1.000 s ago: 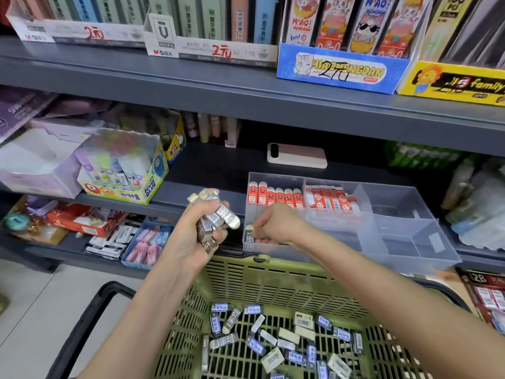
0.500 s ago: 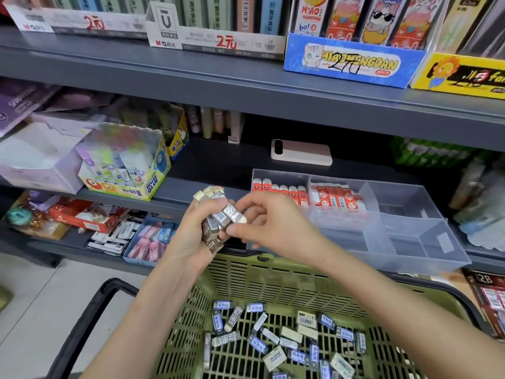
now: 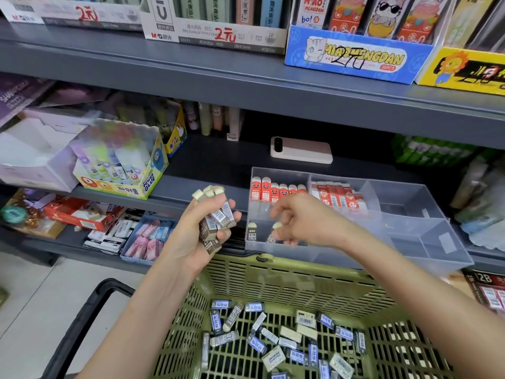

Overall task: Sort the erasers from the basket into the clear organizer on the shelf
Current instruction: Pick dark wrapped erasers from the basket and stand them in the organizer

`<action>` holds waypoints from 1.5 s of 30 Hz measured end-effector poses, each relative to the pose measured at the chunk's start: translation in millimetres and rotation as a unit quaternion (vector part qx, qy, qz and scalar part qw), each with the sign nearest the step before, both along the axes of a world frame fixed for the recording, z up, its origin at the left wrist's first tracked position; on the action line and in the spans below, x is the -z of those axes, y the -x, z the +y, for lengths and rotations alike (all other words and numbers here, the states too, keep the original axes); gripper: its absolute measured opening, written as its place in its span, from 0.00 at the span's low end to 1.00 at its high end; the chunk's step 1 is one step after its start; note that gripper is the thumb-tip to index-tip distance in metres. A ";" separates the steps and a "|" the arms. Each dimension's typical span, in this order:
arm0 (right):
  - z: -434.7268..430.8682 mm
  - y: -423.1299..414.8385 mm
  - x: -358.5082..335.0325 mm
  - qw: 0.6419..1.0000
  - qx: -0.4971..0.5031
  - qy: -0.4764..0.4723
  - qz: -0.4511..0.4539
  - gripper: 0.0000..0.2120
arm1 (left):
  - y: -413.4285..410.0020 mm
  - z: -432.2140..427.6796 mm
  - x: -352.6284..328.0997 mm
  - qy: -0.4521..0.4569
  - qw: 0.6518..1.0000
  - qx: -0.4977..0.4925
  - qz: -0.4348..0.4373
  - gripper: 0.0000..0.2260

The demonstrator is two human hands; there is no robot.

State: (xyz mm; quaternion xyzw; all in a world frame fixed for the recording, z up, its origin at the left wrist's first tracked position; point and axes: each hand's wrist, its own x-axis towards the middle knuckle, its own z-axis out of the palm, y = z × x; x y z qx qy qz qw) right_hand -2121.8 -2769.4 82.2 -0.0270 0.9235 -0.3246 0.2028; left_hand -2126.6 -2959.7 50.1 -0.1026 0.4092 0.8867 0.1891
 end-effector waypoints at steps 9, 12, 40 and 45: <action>-18.6 -1.1 24.4 0.995 0.064 -0.018 0.078 0.06 | -0.6 0.2 -1.6 0.006 1.000 0.007 0.012 0.15; -19.9 2.7 26.4 0.998 0.048 -0.012 0.029 0.11 | -0.9 -0.3 -2.1 0.003 1.000 0.010 0.014 0.15; -47.8 -11.3 -16.1 0.969 -0.008 0.164 0.184 0.19 | -1.9 3.0 2.8 0.089 0.990 0.055 0.092 0.39; -15.8 -6.5 -21.0 0.952 0.110 0.254 0.127 0.09 | -2.2 3.5 0.4 0.088 0.994 0.041 0.057 0.22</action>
